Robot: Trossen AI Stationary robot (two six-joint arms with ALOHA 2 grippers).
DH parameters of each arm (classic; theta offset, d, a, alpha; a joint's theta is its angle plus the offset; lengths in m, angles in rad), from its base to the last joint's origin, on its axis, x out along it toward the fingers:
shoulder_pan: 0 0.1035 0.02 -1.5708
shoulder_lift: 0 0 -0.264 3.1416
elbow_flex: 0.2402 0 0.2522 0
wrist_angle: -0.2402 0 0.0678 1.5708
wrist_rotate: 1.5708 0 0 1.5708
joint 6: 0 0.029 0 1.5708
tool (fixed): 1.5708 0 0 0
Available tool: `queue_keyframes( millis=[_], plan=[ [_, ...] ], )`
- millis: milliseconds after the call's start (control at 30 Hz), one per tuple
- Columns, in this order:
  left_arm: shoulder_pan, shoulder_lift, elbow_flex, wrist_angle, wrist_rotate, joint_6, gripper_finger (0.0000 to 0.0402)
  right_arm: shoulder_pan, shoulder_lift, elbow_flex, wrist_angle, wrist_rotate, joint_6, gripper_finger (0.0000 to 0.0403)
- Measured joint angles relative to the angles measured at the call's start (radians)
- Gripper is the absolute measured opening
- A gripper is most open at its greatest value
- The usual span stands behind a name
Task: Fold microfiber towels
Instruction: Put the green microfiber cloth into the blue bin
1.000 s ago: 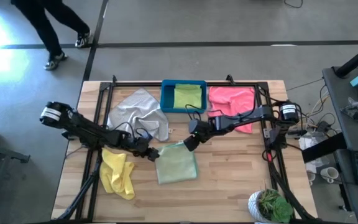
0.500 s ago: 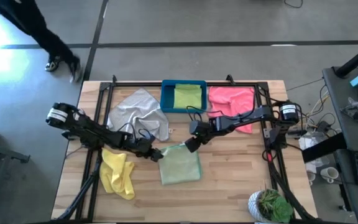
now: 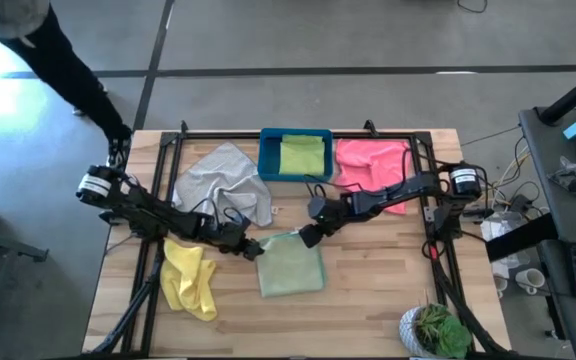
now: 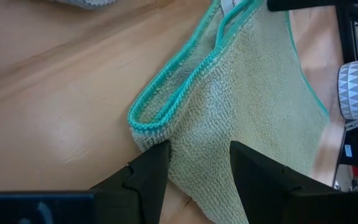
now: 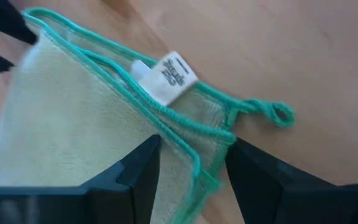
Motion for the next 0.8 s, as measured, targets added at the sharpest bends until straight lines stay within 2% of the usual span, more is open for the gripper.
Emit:
queue_keyframes(
  millis=[233, 367, 567, 800],
  plan=[
    [0.012, 0.002, 0.005, -0.001, -0.018, -0.002, 0.016, 0.008, 0.06, 0.016, 0.071, -0.08, 0.002, 0.0164],
    [0.012, 0.003, 0.004, 0.008, -0.025, 0.004, 0.0149, 0.01, 0.068, 0.038, 0.063, -0.085, -0.022, 0.0121],
    [0.013, 0.005, 0.003, 0.01, -0.063, 0.057, 0.0086, 0.01, 0.07, 0.049, 0.054, -0.085, -0.025, 0.0023],
    [0.021, 0.005, 0.002, 0.034, -0.109, 0.058, 0.0007, 0.013, 0.061, 0.06, 0.054, -0.082, -0.023, 0.0015]
  ],
)
